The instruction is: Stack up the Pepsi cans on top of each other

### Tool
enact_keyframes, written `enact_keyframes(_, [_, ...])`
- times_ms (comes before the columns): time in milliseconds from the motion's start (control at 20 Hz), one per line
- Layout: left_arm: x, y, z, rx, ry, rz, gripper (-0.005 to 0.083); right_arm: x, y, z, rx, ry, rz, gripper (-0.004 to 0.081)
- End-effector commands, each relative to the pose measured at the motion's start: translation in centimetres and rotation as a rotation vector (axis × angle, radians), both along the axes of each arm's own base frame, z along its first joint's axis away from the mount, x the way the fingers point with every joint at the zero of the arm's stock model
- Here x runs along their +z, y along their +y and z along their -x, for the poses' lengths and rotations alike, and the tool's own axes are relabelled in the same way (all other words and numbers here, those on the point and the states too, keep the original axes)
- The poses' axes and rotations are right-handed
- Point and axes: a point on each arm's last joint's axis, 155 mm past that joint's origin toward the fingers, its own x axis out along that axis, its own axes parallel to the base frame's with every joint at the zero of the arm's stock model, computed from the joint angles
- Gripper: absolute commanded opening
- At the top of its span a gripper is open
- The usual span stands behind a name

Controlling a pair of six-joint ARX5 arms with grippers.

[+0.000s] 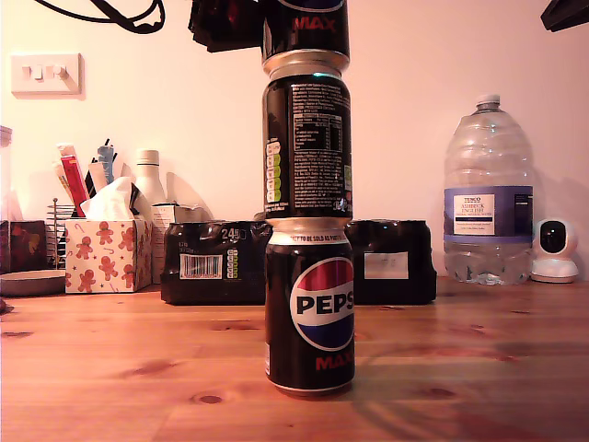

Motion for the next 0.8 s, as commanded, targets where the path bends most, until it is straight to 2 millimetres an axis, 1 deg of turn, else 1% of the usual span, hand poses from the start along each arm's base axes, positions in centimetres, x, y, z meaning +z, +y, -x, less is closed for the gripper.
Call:
enact_keyframes(0, [1.2, -0.1, 0.2, -0.006, -0.022, 0.024, 0.0790, -0.1, 0.0, -0.1, -0.003, -0.002, -0.002, -0.0010])
enact_keyframes(250, [2.8, -0.2, 0.1, -0.006, -0.050, 0.044, 0.0790, -0.1, 0.0, -0.1, -0.004, -0.002, -0.003, -0.0010])
enact_keyframes(550, [6.4, -0.4, -0.1, -0.007, -0.111, 0.089, 0.0790, 0.3, 0.1, -0.2, -0.004, -0.013, -0.013, -0.0010])
enact_keyframes(750, [8.4, -0.4, -0.1, -0.007, -0.132, 0.105, 0.0790, 0.3, 0.1, -0.2, -0.004, -0.012, -0.013, -0.0010])
